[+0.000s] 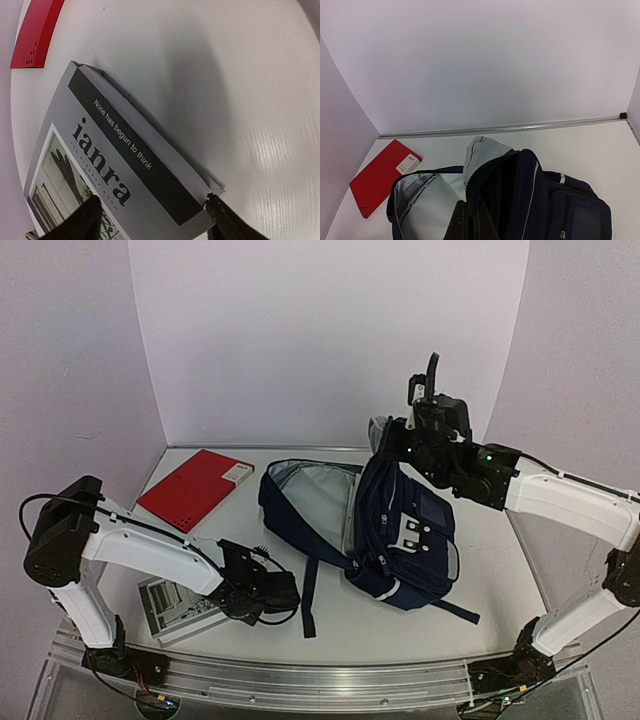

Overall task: Pack the student bag
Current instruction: Adjust the book at the center of the board.

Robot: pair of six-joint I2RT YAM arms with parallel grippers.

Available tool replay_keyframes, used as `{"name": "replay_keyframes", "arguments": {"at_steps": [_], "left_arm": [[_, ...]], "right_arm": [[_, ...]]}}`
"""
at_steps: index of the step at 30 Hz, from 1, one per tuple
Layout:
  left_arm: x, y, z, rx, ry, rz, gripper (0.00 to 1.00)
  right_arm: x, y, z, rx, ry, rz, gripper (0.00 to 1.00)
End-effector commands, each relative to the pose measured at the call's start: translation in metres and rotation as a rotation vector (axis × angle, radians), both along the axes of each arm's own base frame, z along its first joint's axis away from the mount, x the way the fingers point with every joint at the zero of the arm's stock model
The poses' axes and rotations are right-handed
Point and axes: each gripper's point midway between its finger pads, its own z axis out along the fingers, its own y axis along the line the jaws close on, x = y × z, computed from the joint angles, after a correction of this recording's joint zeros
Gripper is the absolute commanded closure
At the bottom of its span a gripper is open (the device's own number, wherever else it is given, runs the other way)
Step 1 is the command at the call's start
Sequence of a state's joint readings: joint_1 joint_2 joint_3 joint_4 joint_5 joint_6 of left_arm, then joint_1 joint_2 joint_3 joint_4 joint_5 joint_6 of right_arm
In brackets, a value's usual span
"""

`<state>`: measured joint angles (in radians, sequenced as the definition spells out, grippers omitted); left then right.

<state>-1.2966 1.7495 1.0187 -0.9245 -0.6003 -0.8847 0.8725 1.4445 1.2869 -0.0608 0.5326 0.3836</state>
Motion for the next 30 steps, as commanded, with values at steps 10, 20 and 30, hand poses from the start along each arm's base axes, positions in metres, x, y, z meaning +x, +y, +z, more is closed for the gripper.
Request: {"name": "replay_keyframes", "arguments": {"at_steps": [10, 20, 30], "left_arm": [[0.006, 0.0, 0.02, -0.011, -0.058, 0.021, 0.84], [0.015, 0.0, 0.043, 0.002, -0.121, 0.047, 1.0], [0.05, -0.032, 0.106, -0.149, -0.239, 0.052, 1.0]], "right_arm": [[0.001, -0.008, 0.034, 0.082, -0.068, -0.019, 1.0], [-0.001, -0.011, 0.035, 0.09, -0.068, -0.023, 1.0], [-0.002, -0.012, 0.041, 0.101, -0.077, -0.021, 1.0]]}}
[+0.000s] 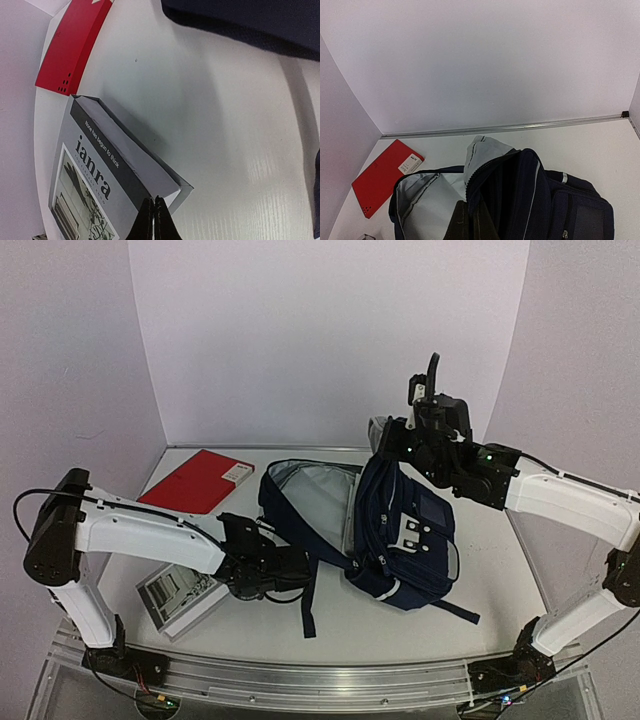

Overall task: Pack the student bag
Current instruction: Adjust the book at the center of the board.

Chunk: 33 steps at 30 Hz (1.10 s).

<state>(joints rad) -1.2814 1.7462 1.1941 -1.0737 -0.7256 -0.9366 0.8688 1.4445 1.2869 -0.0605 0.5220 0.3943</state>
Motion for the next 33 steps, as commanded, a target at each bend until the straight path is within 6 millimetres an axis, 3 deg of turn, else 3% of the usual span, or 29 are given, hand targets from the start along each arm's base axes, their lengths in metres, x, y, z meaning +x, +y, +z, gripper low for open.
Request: {"name": "replay_keyframes", "arguments": {"at_steps": [1, 8, 15, 21, 26, 33], "left_arm": [[0.026, -0.023, 0.062, -0.162, -0.111, -0.015, 1.0], [0.045, -0.044, 0.118, -0.43, -0.1, -0.08, 1.0], [0.051, -0.038, 0.162, -0.632, -0.077, -0.13, 1.0], [0.07, -0.024, 0.192, -0.851, -0.062, -0.129, 1.0], [0.09, -0.006, 0.183, -1.026, 0.044, -0.081, 1.0], [0.118, 0.018, 0.128, -1.202, 0.214, 0.011, 1.0]], "right_arm": [[-0.002, -0.012, 0.042, 0.09, -0.082, -0.026, 1.0], [-0.003, -0.013, 0.044, 0.092, -0.086, -0.028, 1.0], [-0.003, -0.015, 0.046, 0.091, -0.091, -0.034, 1.0], [-0.001, -0.012, 0.047, 0.09, -0.092, -0.028, 1.0], [-0.001, -0.01, 0.048, 0.094, -0.091, -0.023, 1.0], [0.001, -0.007, 0.046, 0.1, -0.085, -0.016, 1.0]]}}
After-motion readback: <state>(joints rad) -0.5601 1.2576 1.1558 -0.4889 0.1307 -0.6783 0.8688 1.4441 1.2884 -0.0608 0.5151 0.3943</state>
